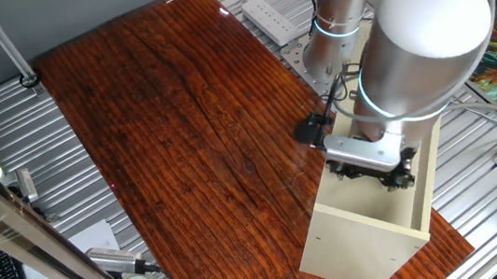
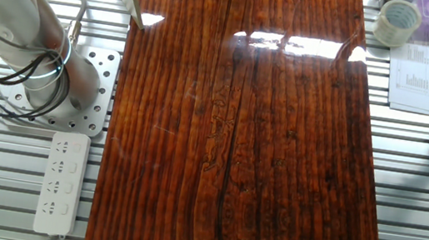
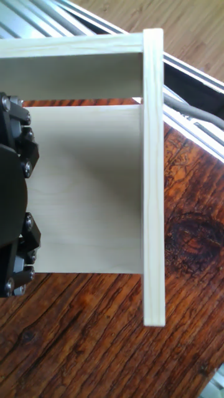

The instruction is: Take the object down from the shelf

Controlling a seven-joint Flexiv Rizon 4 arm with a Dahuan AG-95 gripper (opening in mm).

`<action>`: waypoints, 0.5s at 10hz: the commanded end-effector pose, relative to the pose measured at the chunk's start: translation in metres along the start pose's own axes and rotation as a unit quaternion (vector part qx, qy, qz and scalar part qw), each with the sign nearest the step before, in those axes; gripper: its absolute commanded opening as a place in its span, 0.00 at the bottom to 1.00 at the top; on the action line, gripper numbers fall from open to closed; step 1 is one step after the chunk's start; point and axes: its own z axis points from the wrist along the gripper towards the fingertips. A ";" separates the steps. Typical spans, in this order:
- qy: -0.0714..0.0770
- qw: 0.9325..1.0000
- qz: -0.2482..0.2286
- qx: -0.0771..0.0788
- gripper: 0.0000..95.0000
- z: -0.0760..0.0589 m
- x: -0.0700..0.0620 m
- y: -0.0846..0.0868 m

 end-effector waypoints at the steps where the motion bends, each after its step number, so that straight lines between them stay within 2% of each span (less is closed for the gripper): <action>1: -0.002 1.000 0.003 -0.005 0.80 -0.001 0.006 0.000; 5: -0.003 1.000 0.000 -0.007 0.80 -0.003 0.009 0.002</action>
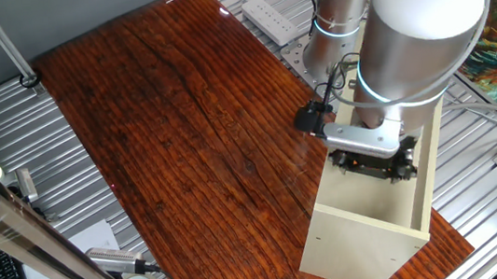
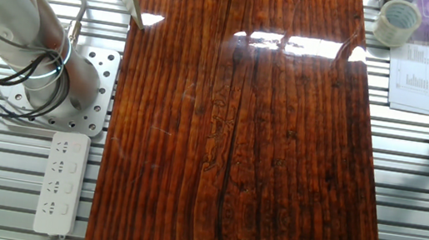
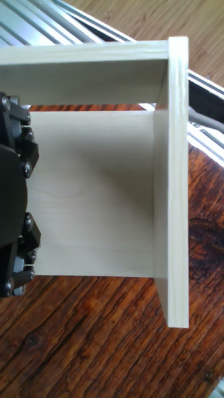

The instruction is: Take the object down from the shelf

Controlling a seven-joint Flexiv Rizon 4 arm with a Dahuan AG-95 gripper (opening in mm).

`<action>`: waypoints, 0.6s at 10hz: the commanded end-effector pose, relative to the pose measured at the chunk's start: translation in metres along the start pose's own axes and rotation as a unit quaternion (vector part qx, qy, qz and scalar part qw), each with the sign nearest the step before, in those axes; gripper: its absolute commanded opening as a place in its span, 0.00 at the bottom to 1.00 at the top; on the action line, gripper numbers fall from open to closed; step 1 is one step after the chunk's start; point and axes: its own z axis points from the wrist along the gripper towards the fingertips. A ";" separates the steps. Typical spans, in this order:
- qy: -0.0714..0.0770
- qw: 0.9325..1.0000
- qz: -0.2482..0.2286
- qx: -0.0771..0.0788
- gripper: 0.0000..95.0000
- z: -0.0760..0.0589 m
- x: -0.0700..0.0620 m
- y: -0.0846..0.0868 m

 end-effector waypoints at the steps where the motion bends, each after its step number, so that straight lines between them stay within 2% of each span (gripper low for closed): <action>1: 0.000 1.000 0.000 -0.002 0.80 -0.001 -0.001 0.000; 2: 0.000 1.000 0.000 -0.002 1.00 -0.001 -0.001 0.002; 6: 0.000 1.000 -0.003 0.000 1.00 0.002 0.003 0.005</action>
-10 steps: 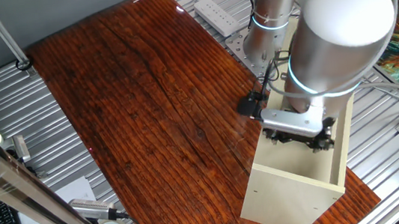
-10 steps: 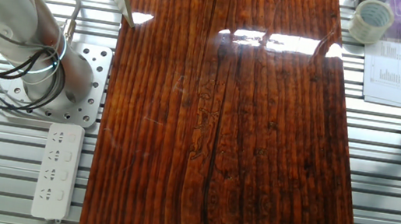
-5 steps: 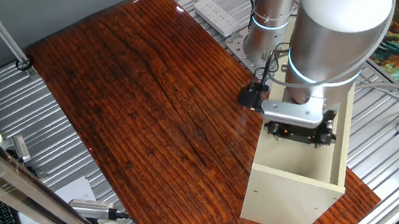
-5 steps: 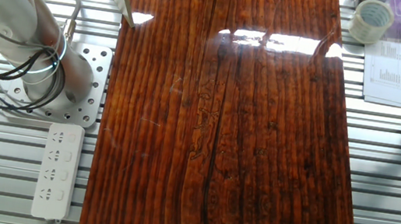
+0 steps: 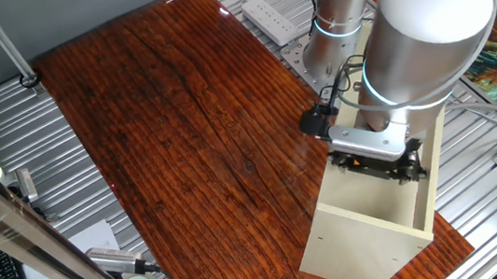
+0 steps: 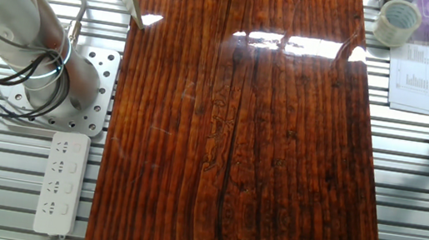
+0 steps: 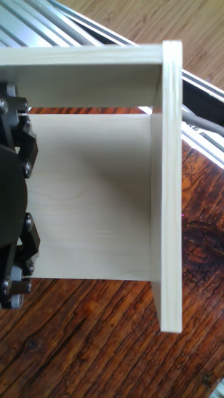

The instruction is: Take the object down from the shelf

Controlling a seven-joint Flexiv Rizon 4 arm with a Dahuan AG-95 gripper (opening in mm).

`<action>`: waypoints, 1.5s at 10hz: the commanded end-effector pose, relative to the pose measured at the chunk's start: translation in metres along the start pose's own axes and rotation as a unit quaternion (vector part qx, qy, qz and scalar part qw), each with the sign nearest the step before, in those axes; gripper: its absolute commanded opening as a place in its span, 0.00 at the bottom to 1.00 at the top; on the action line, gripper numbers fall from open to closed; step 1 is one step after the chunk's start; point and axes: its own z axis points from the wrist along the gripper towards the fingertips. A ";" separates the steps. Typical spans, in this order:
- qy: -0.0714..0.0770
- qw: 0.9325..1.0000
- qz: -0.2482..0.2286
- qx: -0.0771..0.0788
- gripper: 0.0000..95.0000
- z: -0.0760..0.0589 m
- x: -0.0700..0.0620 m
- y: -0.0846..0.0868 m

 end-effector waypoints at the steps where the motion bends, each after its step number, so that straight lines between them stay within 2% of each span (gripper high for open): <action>1: 0.002 1.000 -0.006 0.002 1.00 0.000 0.001 0.001; 3: 0.005 1.000 -0.007 0.006 1.00 0.002 0.004 0.001; 4: 0.005 1.000 -0.007 0.006 0.80 0.002 0.006 0.001; 8: -0.003 1.000 -0.012 -0.002 0.80 0.005 0.016 0.003; 9: -0.006 1.000 -0.009 -0.008 1.00 0.004 0.016 0.003; 15: 0.000 1.000 -0.011 -0.004 1.00 0.001 0.022 0.006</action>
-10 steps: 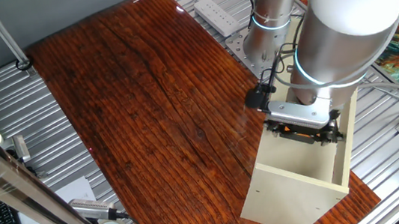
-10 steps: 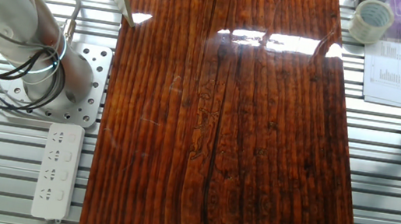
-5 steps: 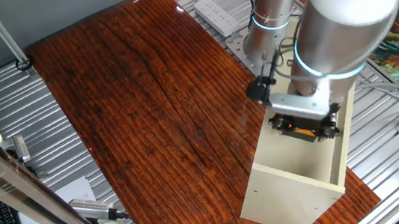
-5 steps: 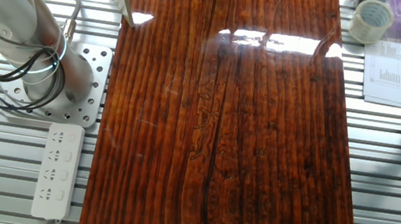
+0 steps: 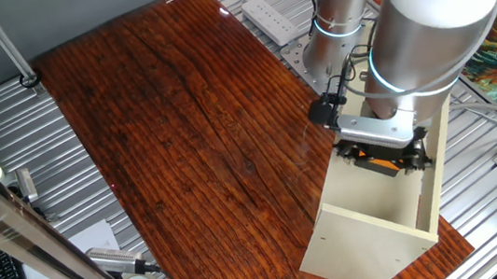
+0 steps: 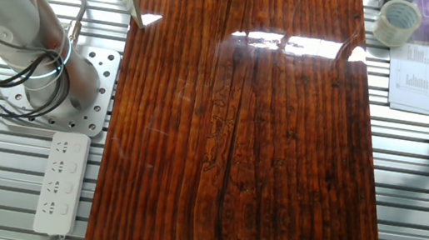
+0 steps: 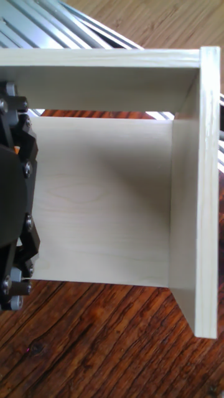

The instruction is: Take the object down from the shelf

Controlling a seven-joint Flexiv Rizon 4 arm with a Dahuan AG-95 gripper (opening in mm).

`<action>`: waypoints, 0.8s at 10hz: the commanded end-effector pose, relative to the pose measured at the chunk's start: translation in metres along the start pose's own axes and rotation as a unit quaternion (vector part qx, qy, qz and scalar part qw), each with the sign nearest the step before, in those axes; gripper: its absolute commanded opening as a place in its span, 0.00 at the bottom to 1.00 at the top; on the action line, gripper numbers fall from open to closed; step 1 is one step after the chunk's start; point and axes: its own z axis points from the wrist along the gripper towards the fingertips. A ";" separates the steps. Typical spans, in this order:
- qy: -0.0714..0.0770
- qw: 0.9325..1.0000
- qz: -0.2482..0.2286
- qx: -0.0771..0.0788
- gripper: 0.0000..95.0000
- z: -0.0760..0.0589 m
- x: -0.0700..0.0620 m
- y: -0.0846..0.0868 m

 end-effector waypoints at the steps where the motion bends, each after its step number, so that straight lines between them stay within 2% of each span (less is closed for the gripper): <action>1: -0.002 1.000 -0.001 -0.002 1.00 0.000 0.004 0.000; 4: -0.001 1.000 -0.008 -0.003 1.00 -0.004 0.009 -0.005; 8: -0.003 1.000 -0.010 -0.004 1.00 -0.001 0.018 -0.003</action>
